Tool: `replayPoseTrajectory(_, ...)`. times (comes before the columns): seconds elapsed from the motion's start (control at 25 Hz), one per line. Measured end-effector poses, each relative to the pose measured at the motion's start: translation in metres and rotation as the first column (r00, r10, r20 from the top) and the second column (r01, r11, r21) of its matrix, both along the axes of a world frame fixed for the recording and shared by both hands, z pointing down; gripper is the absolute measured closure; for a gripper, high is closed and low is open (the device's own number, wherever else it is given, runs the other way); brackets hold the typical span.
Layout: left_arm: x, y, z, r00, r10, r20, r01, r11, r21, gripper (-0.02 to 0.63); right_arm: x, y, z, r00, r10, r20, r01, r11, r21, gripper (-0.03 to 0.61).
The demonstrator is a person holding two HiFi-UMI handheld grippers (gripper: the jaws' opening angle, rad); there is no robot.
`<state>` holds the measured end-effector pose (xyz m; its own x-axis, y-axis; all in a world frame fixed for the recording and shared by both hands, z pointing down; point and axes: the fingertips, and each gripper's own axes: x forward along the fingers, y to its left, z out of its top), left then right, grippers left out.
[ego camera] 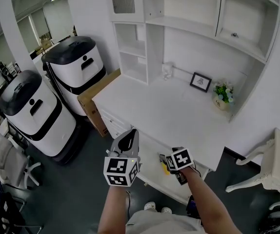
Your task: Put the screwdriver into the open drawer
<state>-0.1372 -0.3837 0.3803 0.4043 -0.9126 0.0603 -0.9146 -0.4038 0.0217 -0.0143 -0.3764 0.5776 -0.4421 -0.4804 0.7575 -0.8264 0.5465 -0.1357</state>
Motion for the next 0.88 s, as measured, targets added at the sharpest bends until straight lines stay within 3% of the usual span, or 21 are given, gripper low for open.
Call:
replayPoseTrajectory(0.16, 0.002, 0.003, -0.014, 1.0, 0.0, -0.001, 0.0, 0.999, 0.032, 0.604, 0.002, -0.007, -0.039, 1.0, 0.0, 0.005, -0.001, 0.993, 0.121, 0.348)
replayPoseTrajectory(0.44, 0.005, 0.007, -0.036, 1.0, 0.003, -0.005, -0.003, 0.997, 0.08, 0.604, -0.002, -0.007, -0.102, 0.999, -0.031, 0.035, 0.02, 0.959, 0.283, 0.387)
replayPoseTrajectory(0.68, 0.006, 0.015, -0.057, 1.0, 0.01, -0.007, -0.009, 0.992, 0.124, 0.604, 0.004, -0.004, -0.168, 0.995, -0.01, 0.1, -0.035, 0.899, 0.437, 0.497)
replayPoseTrajectory(0.88, 0.008, 0.019, -0.077, 1.0, 0.007, -0.016, -0.004, 0.986, 0.165, 0.604, 0.013, 0.002, -0.215, 0.985, -0.016, 0.17, -0.076, 0.849, 0.523, 0.538)
